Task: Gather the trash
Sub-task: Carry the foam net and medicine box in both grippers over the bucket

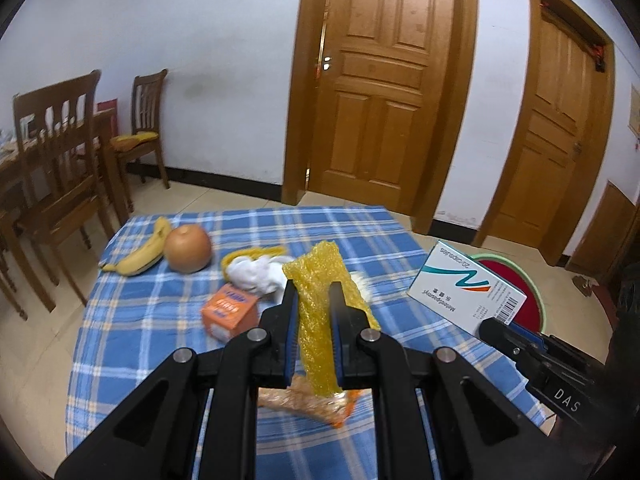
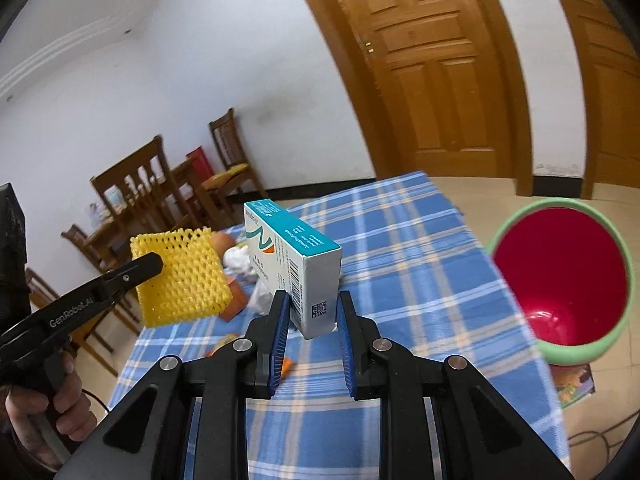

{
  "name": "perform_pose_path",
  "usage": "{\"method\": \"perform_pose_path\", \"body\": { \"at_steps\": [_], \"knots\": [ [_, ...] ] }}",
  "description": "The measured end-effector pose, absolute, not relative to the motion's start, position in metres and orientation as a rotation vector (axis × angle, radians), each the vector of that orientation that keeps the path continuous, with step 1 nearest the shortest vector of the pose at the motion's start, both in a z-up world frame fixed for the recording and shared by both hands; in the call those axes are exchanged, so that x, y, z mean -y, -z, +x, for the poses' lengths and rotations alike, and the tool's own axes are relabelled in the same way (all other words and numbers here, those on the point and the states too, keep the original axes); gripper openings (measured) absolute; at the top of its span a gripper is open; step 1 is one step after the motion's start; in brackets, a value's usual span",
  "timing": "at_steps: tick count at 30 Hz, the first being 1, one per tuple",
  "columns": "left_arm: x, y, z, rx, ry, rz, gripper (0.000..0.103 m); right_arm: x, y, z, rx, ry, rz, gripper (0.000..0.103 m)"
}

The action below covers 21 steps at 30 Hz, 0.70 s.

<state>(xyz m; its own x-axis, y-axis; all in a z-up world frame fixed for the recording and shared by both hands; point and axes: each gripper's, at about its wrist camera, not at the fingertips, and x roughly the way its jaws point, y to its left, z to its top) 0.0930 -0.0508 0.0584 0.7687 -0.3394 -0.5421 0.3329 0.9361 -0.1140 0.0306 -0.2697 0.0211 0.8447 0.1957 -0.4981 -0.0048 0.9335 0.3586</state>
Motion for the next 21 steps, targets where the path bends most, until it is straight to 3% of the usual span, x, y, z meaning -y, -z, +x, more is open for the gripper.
{"method": "perform_pose_path", "body": {
  "at_steps": [21],
  "knots": [
    [0.150,-0.068,0.093,-0.566,0.562,0.047,0.013,0.348,-0.029,-0.006,-0.487,0.137,0.415,0.024]
  ]
}}
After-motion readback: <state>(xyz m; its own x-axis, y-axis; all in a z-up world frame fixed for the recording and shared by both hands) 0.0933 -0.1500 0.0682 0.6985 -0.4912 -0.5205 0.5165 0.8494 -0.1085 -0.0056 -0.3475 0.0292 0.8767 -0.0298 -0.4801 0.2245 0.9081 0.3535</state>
